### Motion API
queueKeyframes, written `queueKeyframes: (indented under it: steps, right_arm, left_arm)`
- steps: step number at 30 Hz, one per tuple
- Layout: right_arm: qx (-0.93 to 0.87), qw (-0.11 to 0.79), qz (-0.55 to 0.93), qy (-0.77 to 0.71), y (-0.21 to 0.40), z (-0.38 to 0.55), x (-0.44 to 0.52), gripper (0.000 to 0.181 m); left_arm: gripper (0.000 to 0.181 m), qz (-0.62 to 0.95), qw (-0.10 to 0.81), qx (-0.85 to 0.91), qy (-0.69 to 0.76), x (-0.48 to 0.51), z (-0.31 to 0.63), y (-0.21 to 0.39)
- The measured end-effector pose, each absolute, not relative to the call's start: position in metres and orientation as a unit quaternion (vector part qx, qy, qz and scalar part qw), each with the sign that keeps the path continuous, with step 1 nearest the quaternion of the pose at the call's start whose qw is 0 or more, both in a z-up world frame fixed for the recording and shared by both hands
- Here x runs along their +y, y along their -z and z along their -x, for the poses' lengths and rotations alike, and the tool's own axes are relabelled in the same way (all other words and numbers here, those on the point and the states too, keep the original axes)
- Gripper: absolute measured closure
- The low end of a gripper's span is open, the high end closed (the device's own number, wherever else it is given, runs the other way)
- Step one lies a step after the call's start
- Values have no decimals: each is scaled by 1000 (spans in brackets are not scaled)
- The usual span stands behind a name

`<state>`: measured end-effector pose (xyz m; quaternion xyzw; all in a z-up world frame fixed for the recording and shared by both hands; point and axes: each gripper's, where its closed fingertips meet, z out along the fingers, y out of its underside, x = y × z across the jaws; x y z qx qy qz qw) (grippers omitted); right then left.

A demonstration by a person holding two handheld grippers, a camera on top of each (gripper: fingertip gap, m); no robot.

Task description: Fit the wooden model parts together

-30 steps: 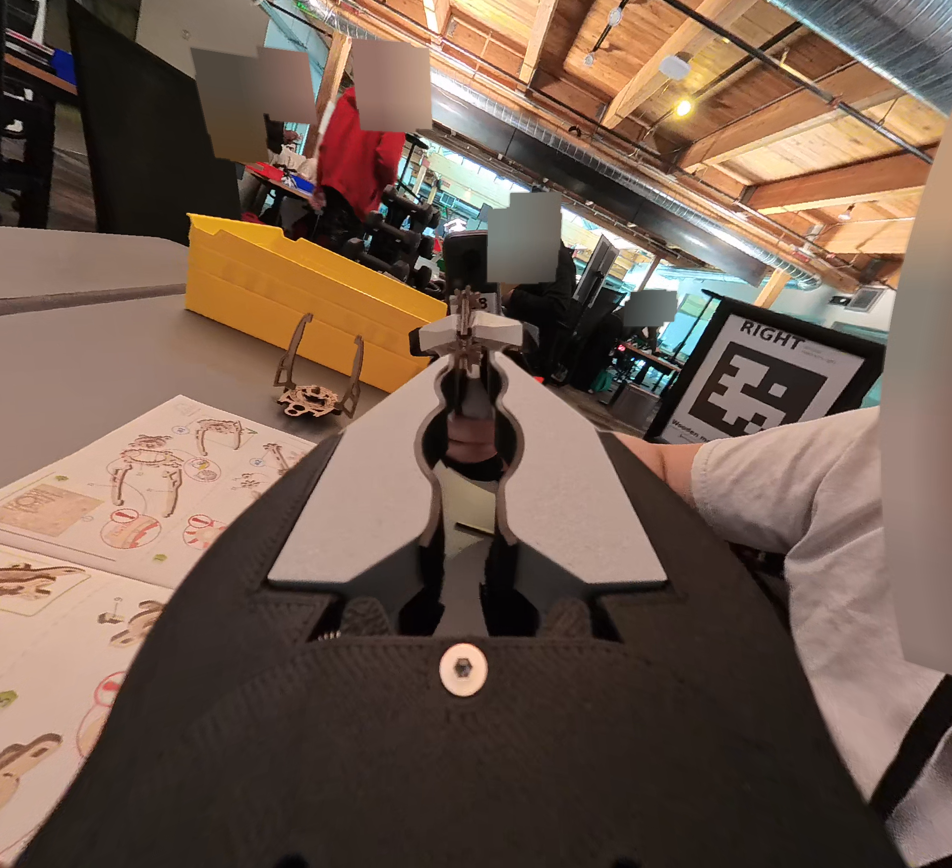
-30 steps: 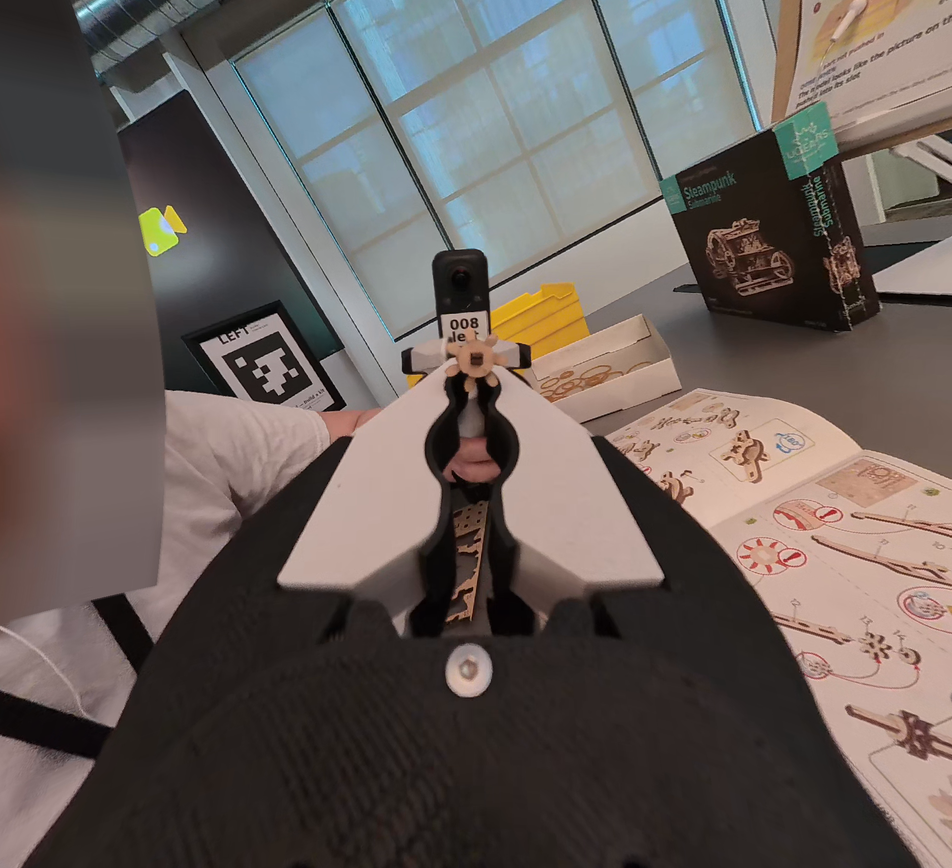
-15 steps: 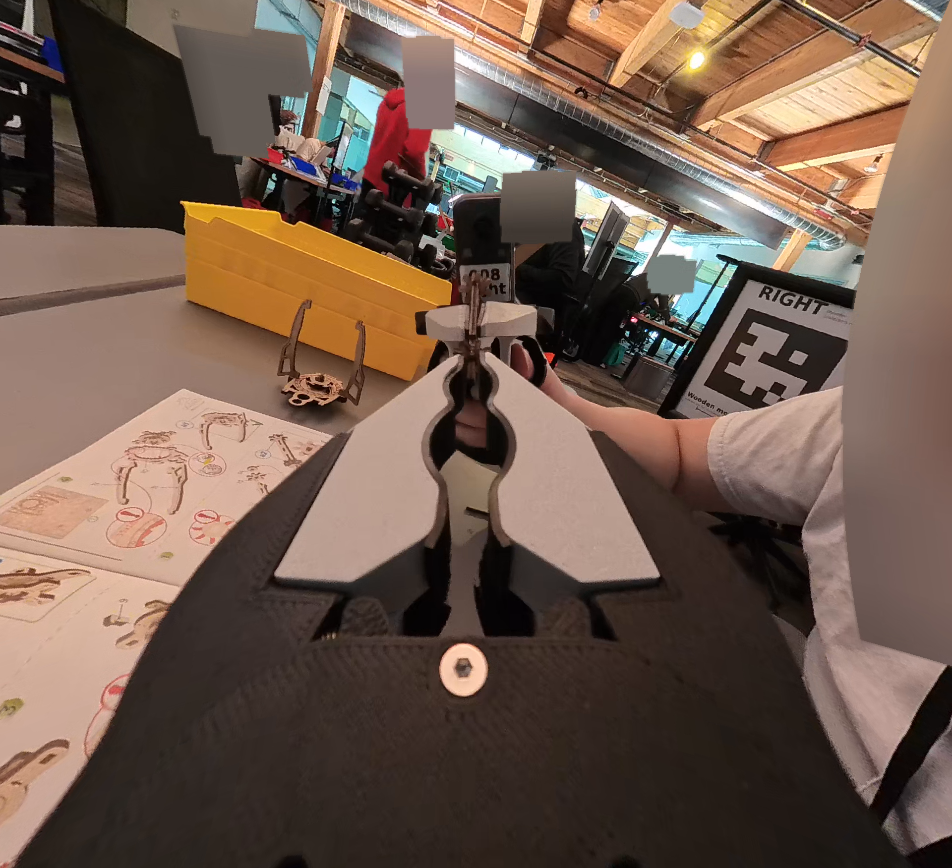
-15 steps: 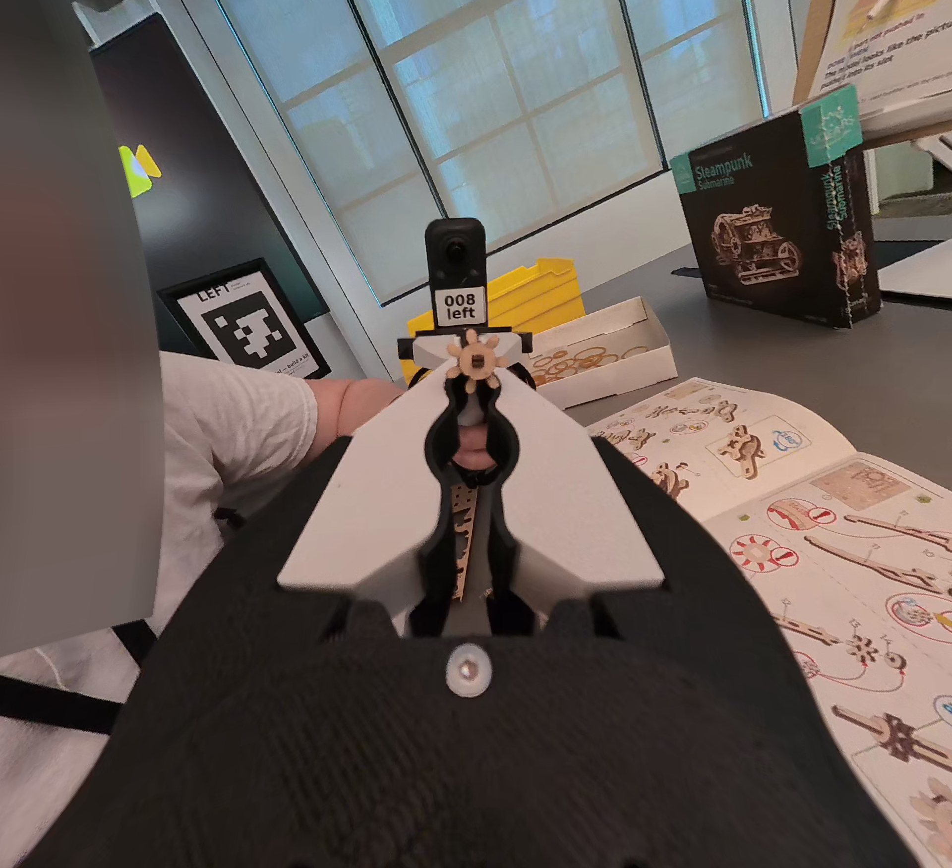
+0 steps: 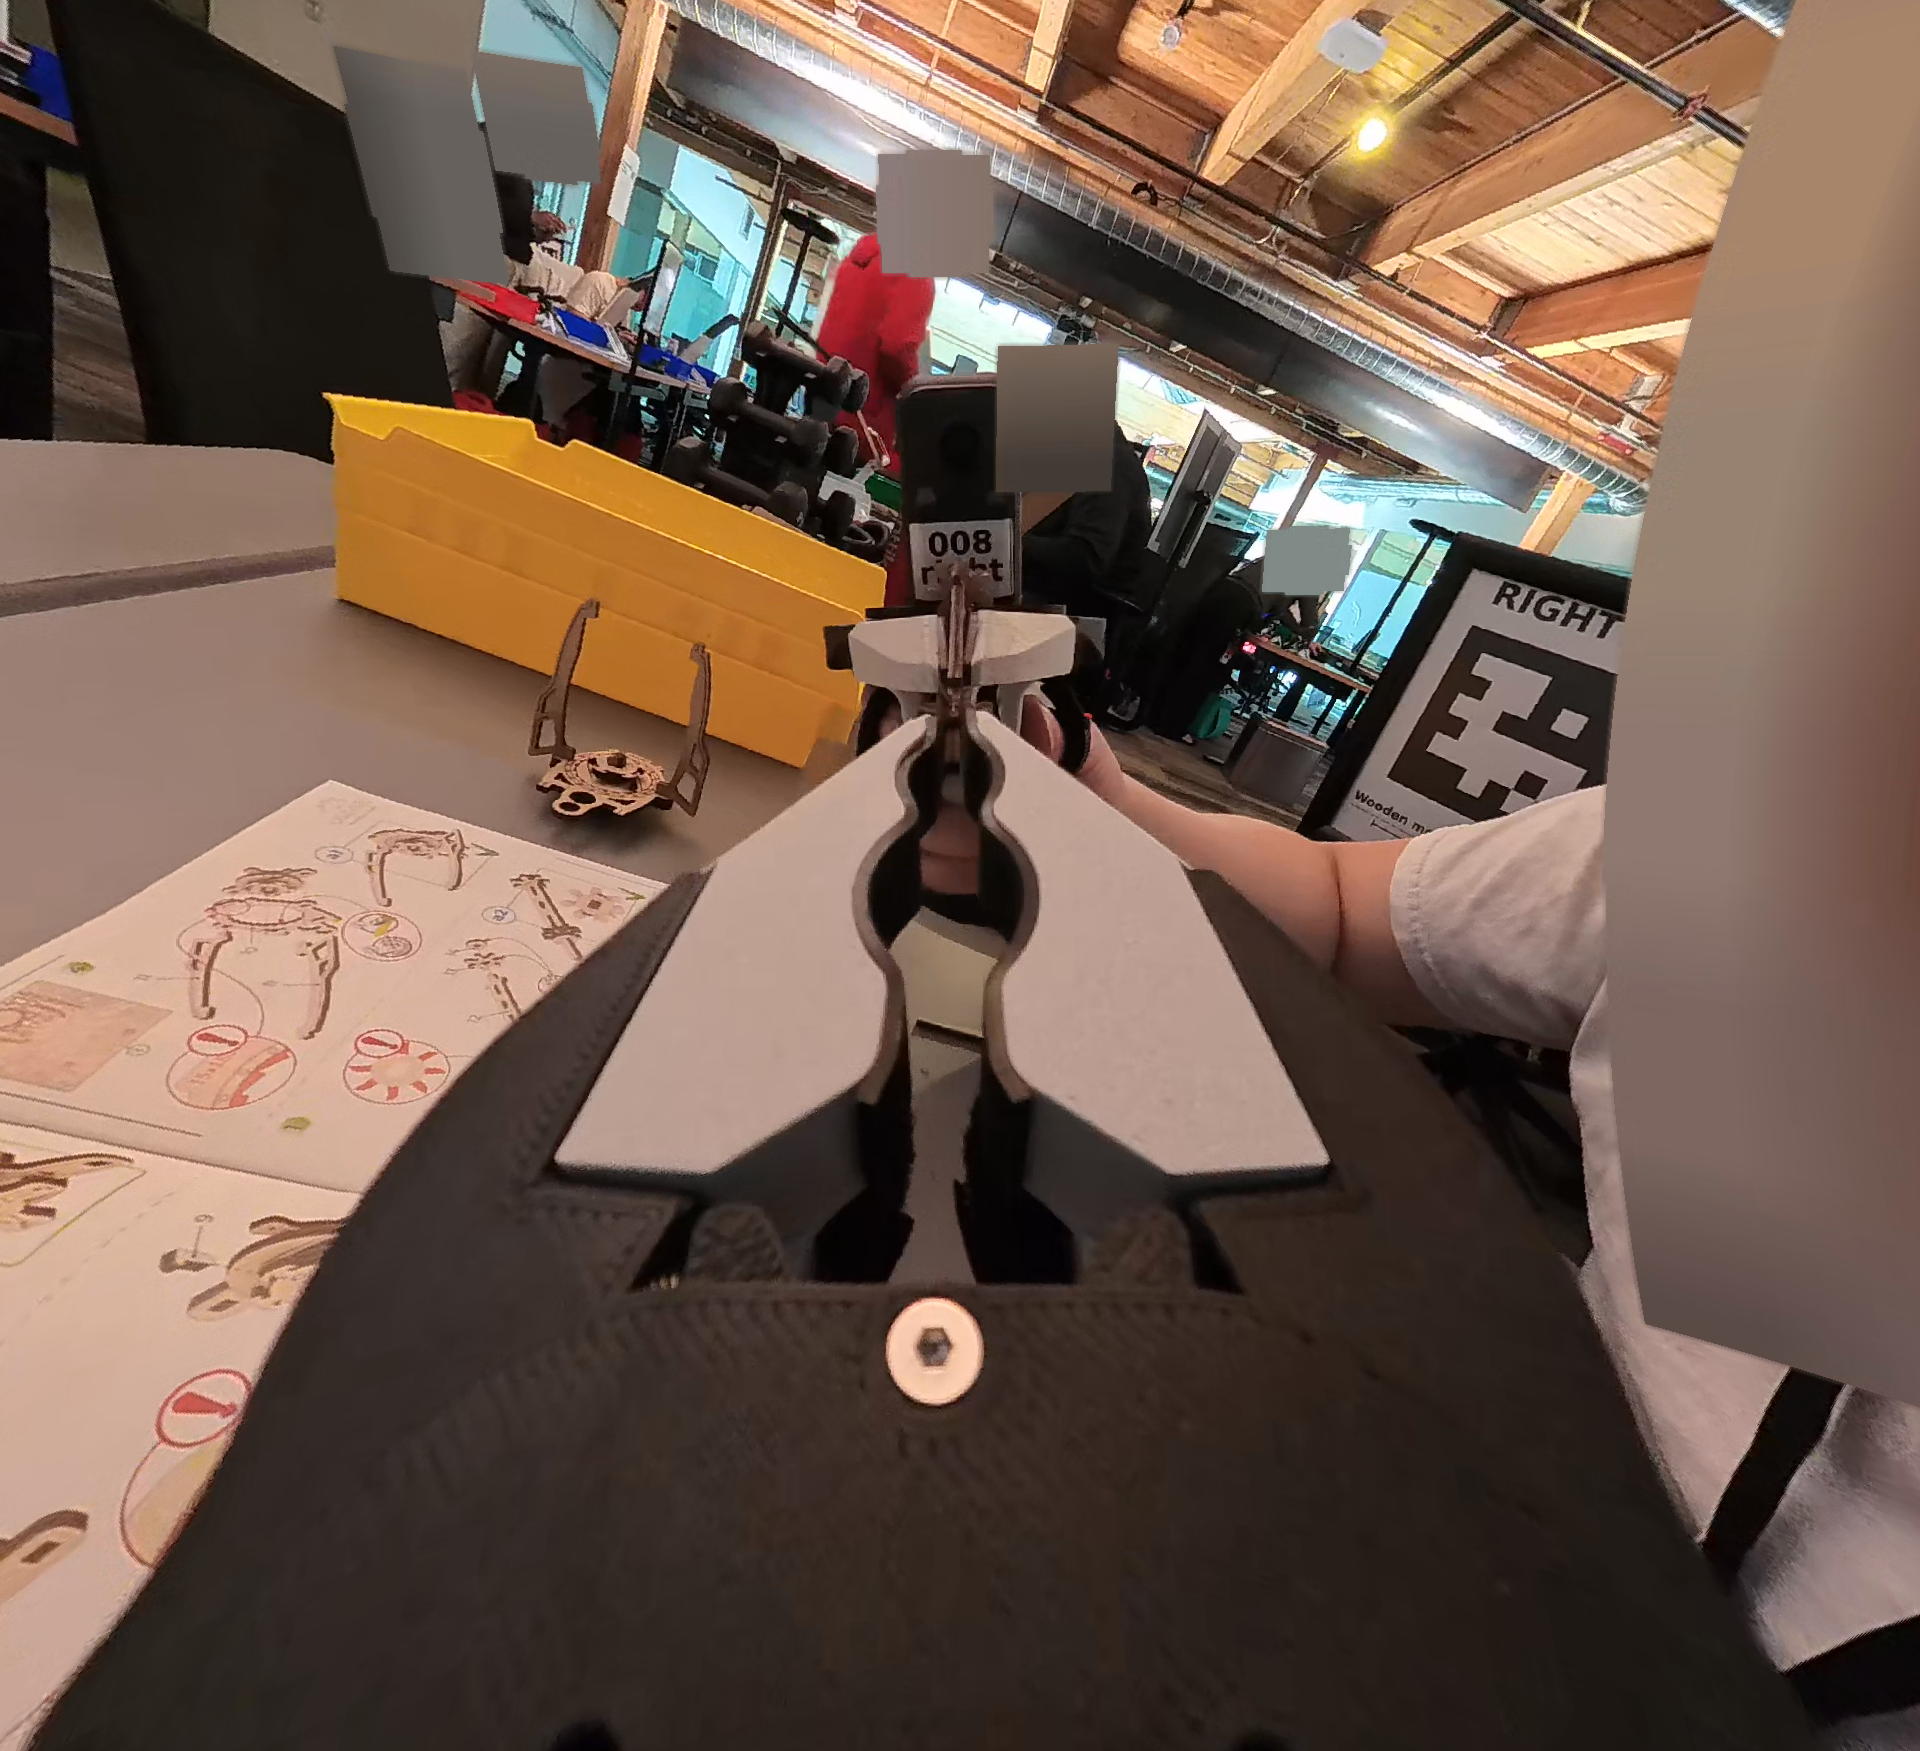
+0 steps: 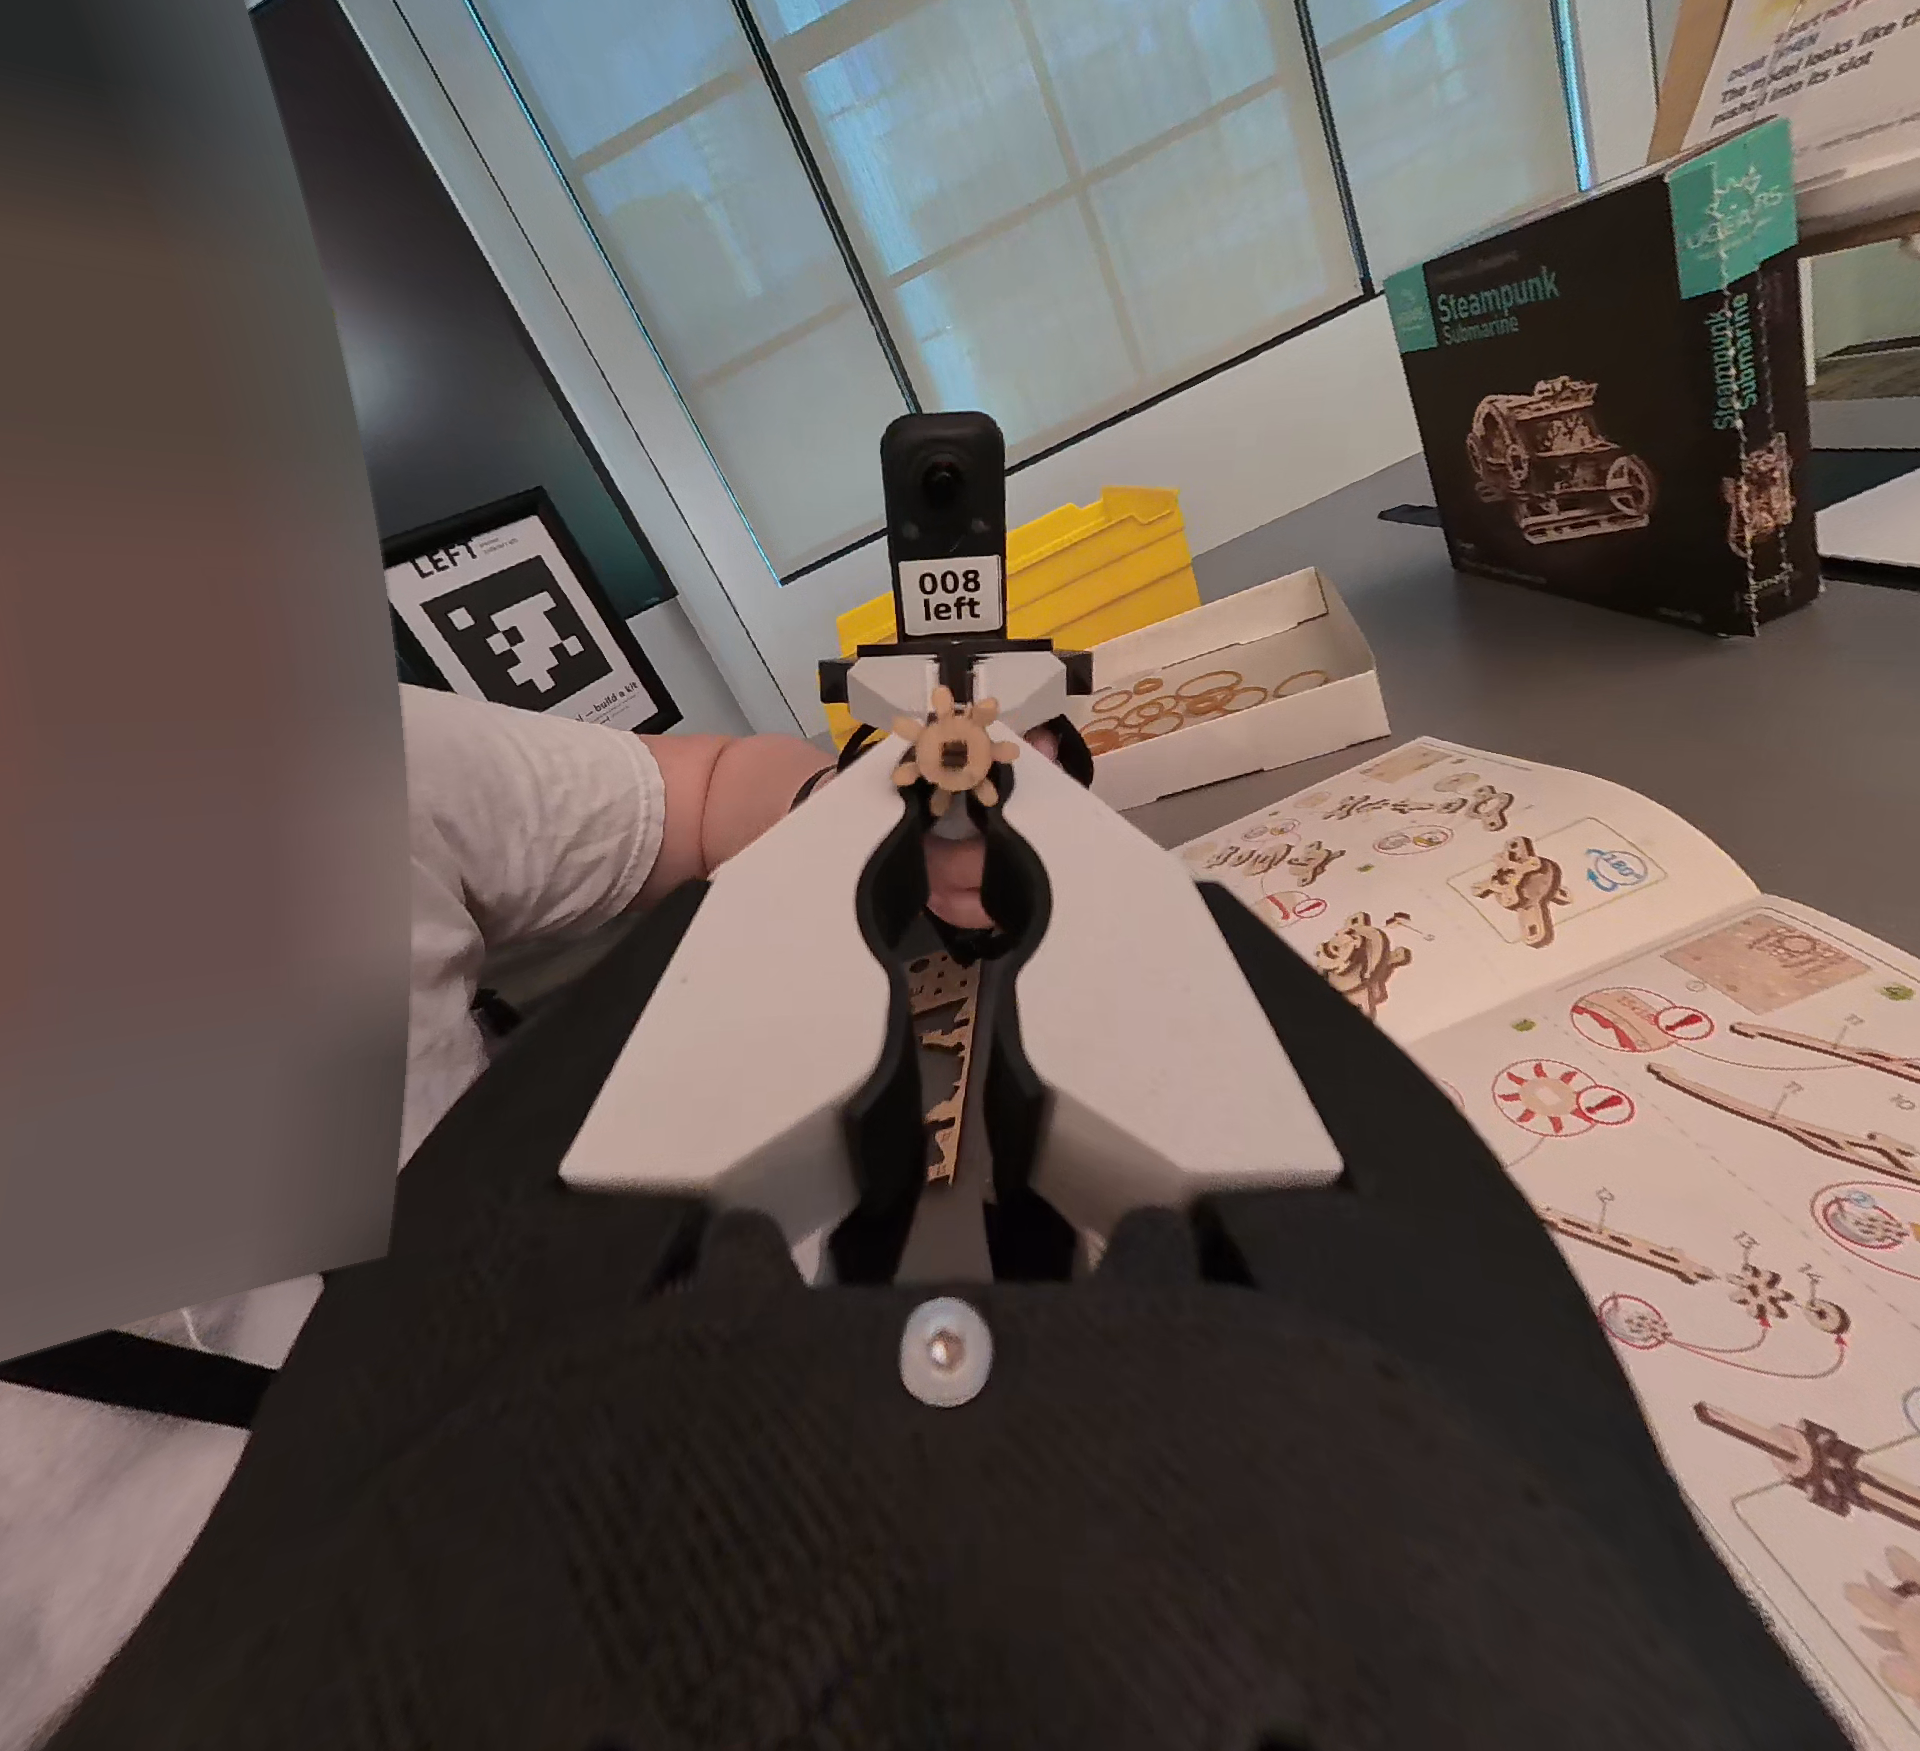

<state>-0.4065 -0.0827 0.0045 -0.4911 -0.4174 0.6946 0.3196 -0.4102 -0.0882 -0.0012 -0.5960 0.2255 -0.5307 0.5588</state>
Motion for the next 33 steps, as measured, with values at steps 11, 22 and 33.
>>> queueKeyframes:
  steps: [11,22,33]
  right_arm:
    - [-416,305,503,-693,0,406,-82,180]
    - [-428,306,495,-692,1,407,-81,173]
    - [-434,299,505,-684,5,406,-81,180]
  left_arm:
    - [181,602,556,231,524,-88,410,5]
    - [181,612,556,245,505,-86,411,9]
    - [181,605,548,252,520,-88,409,10]
